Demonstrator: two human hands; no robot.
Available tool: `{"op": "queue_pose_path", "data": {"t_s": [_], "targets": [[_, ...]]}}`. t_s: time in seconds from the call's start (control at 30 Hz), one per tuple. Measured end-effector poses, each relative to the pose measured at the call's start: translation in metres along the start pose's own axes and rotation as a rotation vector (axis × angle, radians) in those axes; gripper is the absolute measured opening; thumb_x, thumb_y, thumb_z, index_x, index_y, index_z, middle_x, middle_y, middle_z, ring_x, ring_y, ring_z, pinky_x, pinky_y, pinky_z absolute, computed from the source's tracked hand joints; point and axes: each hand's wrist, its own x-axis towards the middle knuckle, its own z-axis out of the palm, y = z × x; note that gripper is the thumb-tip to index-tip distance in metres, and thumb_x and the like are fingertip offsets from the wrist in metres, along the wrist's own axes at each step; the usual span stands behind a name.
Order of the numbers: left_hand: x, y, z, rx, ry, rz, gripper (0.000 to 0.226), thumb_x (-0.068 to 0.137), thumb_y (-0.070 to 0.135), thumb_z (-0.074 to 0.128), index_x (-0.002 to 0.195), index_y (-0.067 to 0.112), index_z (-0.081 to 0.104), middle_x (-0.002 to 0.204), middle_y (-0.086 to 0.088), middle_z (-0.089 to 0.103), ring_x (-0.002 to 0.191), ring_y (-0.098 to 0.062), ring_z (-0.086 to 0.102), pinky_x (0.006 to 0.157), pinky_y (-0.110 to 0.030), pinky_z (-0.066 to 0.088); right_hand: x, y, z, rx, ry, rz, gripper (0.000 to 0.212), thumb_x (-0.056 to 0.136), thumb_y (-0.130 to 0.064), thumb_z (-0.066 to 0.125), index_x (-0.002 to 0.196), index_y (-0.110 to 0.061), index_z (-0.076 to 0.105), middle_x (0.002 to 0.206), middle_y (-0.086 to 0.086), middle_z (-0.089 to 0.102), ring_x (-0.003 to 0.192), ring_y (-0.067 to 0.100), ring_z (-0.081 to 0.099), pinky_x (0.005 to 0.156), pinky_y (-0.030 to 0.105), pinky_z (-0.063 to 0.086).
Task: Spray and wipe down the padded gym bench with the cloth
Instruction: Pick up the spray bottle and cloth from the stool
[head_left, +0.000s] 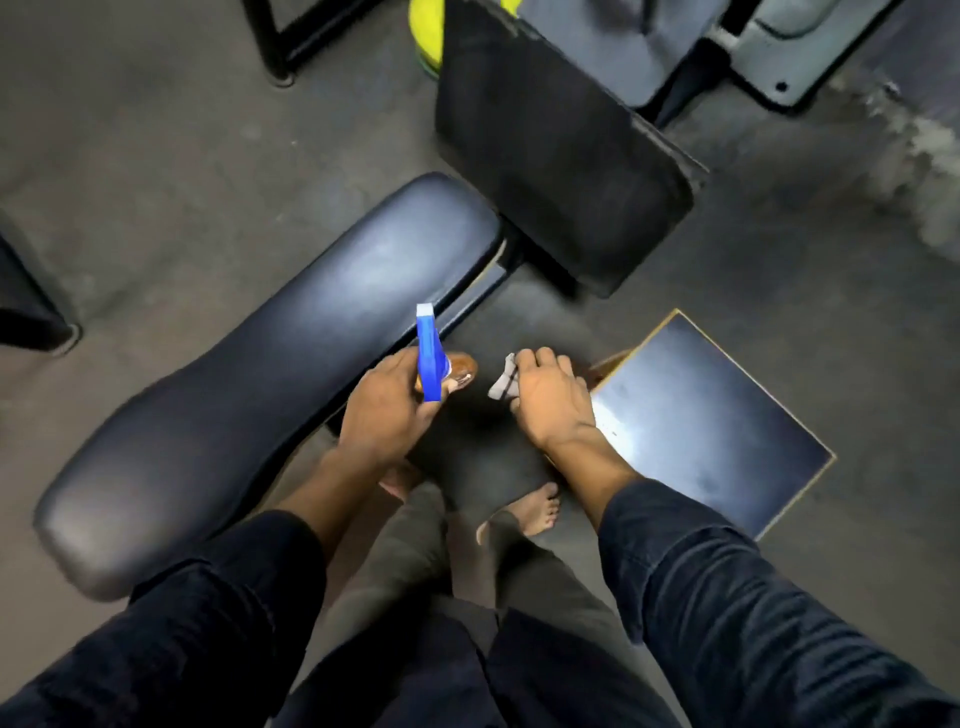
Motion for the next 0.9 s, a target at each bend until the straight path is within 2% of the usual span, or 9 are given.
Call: {"op": "queue_pose_path", "data": {"t_s": [0.17,0.33,0.47,0.6,0.77,0.9], "targets": [[-0.007,-0.073,-0.039,-0.053,0.055,-0.124,0.031,0.096,0.027,0.075,0.125,0.015,0.070,0.120,-0.007,0.074,0.110,-0.034,0.067,0.093,-0.046,0.053,0.032,-0.089,-0.001,-0.107,-0.034,-0.125,0.045,0.097,-0.029,0.070,0.135,-0.017,0.049,0.141,0.008,0.051,0.136,0.033,0.048,0.101,0.049,0.052],[-0.010,-0.149,-0.070,-0.126,0.158,-0.250,0.035,0.096,0.030,0.074,0.129,0.017,0.069,0.127,-0.003,0.074,0.115,-0.031,0.066,0.094,-0.042,0.051,0.070,-0.188,0.009,-0.173,-0.082,-0.241,0.047,0.097,-0.026,0.070,0.138,-0.016,0.050,0.142,0.009,0.050,0.136,0.034,0.047,0.104,0.049,0.051],[-0.017,-0.208,-0.088,-0.195,0.216,-0.353,0.030,0.099,0.038,0.069,0.126,0.025,0.067,0.123,0.002,0.073,0.109,-0.026,0.064,0.084,-0.037,0.045,0.095,-0.261,0.025,-0.230,-0.109,-0.308,0.042,0.098,-0.024,0.068,0.135,-0.015,0.051,0.138,0.010,0.052,0.132,0.034,0.050,0.101,0.048,0.052],[-0.022,-0.253,-0.101,-0.263,0.276,-0.422,0.030,0.098,0.047,0.067,0.124,0.032,0.068,0.119,0.005,0.072,0.105,-0.021,0.064,0.082,-0.035,0.044,0.117,-0.313,0.043,-0.274,-0.138,-0.353,0.039,0.099,-0.022,0.066,0.134,-0.013,0.052,0.137,0.012,0.053,0.130,0.035,0.050,0.101,0.051,0.053],[-0.020,-0.289,-0.107,-0.323,0.360,-0.552,0.043,0.090,0.058,0.060,0.120,0.028,0.069,0.116,0.000,0.074,0.107,-0.028,0.067,0.089,-0.045,0.055,0.139,-0.354,0.067,-0.324,-0.174,-0.383,0.040,0.100,-0.021,0.066,0.134,-0.011,0.050,0.137,0.014,0.052,0.130,0.036,0.049,0.101,0.049,0.053],[-0.015,-0.308,-0.105,-0.376,0.416,-0.607,0.047,0.083,0.063,0.056,0.118,0.033,0.067,0.113,0.004,0.073,0.105,-0.025,0.067,0.086,-0.041,0.054,0.164,-0.375,0.093,-0.348,-0.209,-0.405,0.048,0.100,-0.023,0.068,0.140,-0.008,0.048,0.142,0.016,0.051,0.133,0.037,0.049,0.101,0.046,0.051]]}}
